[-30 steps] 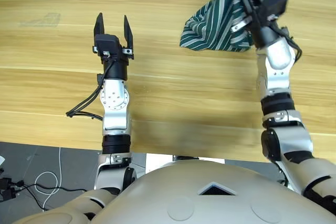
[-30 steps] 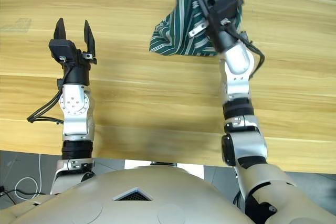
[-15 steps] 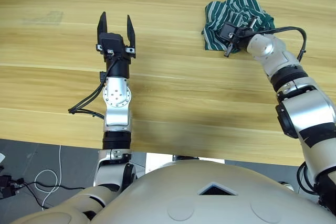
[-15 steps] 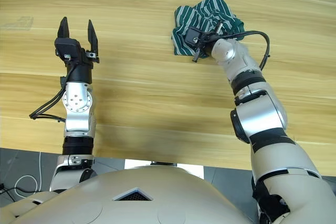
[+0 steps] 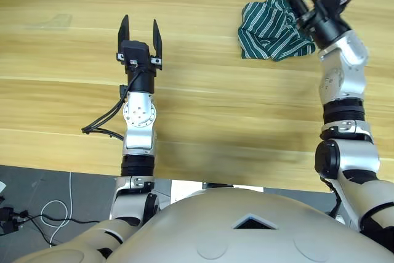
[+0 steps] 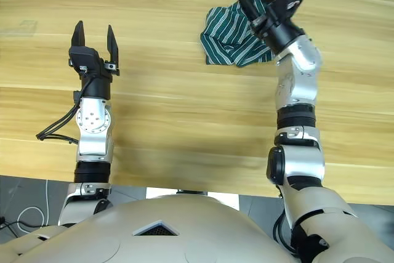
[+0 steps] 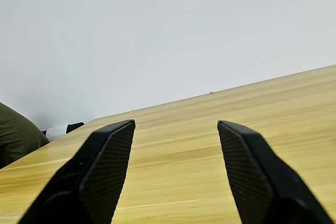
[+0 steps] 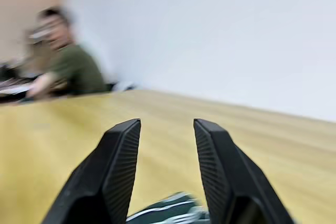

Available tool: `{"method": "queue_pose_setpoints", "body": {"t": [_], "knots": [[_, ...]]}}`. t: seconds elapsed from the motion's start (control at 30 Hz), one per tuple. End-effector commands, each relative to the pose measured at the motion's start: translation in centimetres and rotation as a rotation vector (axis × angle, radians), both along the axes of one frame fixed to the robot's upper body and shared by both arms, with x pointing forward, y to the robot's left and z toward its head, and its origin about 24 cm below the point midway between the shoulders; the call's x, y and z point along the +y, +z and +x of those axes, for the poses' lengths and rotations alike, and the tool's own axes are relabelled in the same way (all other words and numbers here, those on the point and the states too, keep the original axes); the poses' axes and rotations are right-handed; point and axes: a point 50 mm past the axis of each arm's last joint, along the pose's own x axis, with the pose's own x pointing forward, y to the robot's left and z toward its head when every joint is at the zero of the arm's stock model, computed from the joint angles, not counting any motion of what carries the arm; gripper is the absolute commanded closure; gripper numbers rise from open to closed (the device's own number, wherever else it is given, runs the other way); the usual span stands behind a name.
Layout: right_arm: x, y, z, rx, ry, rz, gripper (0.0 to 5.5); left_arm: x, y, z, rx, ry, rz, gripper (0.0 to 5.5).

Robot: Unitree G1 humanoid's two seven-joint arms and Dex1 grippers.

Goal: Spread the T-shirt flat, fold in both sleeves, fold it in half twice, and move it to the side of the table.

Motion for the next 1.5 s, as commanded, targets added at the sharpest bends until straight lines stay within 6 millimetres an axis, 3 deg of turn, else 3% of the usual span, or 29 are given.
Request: {"method": "queue_pose_setpoints", "body": {"t": [0.03,0.17,0.27,0.37,0.43,0.57,0.7,0.77,0.87,1.0,1.07,1.1,1.2,1.27,1.37,1.5], "knots": [[0.4,-1.3,0.2,0.005,-0.077,-0.244,3.63,0.0,0.1,-0.1,-0.006,-0.001,0.013,2.56],[2.9,-4.4,1.2,0.071,0.045,-0.754,3.63,0.0,0.0,0.0,-0.007,0.003,0.019,2.56],[4.6,-5.8,2.1,0.132,0.059,-0.954,3.63,0.0,0.0,0.3,-0.004,-0.002,0.028,2.56],[4.1,-7.0,2.6,0.225,-0.022,-1.116,3.63,0.0,-0.1,0.4,-0.004,-0.004,0.030,2.56],[2.1,-7.9,2.4,0.318,-0.109,-1.190,3.63,-0.1,-0.2,0.5,-0.002,-0.009,0.031,2.56],[-4.7,-9.8,0.2,0.542,-0.276,-1.264,3.63,-0.3,-0.1,0.3,-0.005,-0.009,0.036,2.56],[-11.9,-10.6,-3.4,0.749,-0.460,-1.219,3.63,-0.5,-0.2,-0.1,-0.004,-0.009,0.035,2.56],[-14.6,-10.9,-5.4,0.841,-0.528,-1.180,3.63,-0.6,-0.1,-0.4,-0.004,-0.010,0.037,2.56],[-16.1,-11.6,-7.3,0.920,-0.508,-1.120,3.63,-0.8,0.0,-0.8,-0.006,-0.014,0.044,2.56],[-16.2,-12.6,-8.7,0.943,-0.403,-1.102,3.63,-0.9,-0.1,-1.0,0.000,-0.020,0.052,2.56],[-15.7,-12.0,-7.9,0.862,-0.413,-1.095,3.63,-1.0,-0.1,-1.1,0.002,-0.023,0.055,2.56],[-15.1,-11.0,-6.5,0.761,-0.456,-1.025,3.63,-1.0,-0.1,-1.1,0.003,-0.025,0.055,2.56],[-12.0,-5.7,-1.9,0.347,-0.488,-0.819,3.63,-0.8,-0.2,-1.0,0.006,-0.025,0.056,2.56],[-9.3,-2.4,-0.6,0.107,-0.406,-0.803,3.63,-0.7,-0.2,-1.1,0.007,-0.021,0.054,2.56],[-6.9,0.9,-1.0,-0.106,-0.299,-0.955,3.63,-0.5,-0.2,-1.1,0.006,-0.015,0.051,2.56],[-5.9,3.0,-2.5,-0.199,-0.267,-1.121,3.63,-0.6,-0.2,-1.2,0.004,-0.016,0.050,2.56]]}}
